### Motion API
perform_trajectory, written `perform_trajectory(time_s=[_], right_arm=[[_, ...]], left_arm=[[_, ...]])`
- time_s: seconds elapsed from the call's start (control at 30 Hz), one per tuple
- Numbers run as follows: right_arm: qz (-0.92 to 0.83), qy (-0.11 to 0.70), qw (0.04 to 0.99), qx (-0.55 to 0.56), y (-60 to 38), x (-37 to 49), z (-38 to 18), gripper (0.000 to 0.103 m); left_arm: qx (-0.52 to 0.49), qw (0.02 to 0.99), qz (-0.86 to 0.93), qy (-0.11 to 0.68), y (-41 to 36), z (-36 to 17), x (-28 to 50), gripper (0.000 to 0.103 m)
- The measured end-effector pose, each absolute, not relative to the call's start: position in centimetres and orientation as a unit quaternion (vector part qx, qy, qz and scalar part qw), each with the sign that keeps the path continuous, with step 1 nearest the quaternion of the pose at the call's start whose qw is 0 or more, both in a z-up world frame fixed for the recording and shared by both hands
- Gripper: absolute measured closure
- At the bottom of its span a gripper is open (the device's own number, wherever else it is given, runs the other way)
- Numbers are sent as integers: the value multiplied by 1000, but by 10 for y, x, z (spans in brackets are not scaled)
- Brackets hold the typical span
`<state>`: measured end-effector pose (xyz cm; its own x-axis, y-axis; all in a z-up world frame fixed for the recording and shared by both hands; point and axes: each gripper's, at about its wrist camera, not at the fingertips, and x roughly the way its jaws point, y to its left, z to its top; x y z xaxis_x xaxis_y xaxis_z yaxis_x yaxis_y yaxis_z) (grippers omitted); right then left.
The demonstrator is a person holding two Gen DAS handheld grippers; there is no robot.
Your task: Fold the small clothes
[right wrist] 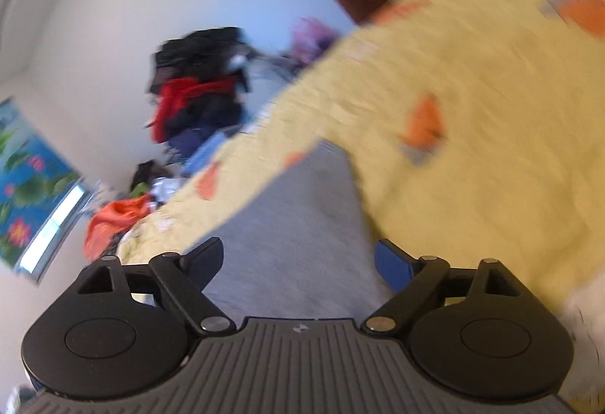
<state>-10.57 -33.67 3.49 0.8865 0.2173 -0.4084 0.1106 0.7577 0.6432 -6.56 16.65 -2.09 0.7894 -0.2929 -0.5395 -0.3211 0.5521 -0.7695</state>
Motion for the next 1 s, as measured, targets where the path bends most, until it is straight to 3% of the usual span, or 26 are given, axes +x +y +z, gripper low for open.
perform_trajectory(time_s=[0.07, 0.1, 0.13, 0.17, 0.3, 0.5, 0.67, 0.73, 0.9, 0.93, 0.97, 1.0], right_arm=[[52, 234, 912, 333, -326, -96, 46, 16], [64, 235, 913, 328, -321, -91, 49, 16], [76, 238, 913, 323, -314, -86, 53, 16], [87, 244, 911, 320, -308, -80, 56, 16], [139, 289, 899, 299, -269, -42, 67, 16], [277, 419, 841, 202, -166, 57, 84, 16], [323, 537, 760, 171, -87, 128, 62, 23], [307, 555, 761, 137, -65, 134, 52, 33], [316, 554, 766, 78, -32, 133, 46, 46], [312, 548, 773, 64, -29, 133, 45, 53], [311, 539, 781, 49, -28, 134, 44, 79], [314, 530, 787, 35, -29, 138, 41, 85]], left_arm=[[-448, 838, 38, 309, 158, -15, -58, 47], [-429, 848, 54, 306, 154, -14, -53, 54], [-408, 857, 67, 308, 149, -12, -47, 64], [-378, 866, 78, 319, 143, -10, -40, 96], [-254, 908, 101, 317, 110, 6, -33, 95], [17, 972, 25, 234, 14, 34, -57, 95], [49, 967, 5, 251, -8, 23, -57, 95], [42, 966, 3, 253, -5, 24, -57, 95], [52, 967, -10, 249, -6, 23, -58, 95], [53, 967, -12, 250, -5, 22, -57, 95], [53, 966, -12, 252, -5, 22, -56, 95], [52, 966, -14, 253, -5, 22, -54, 95]])
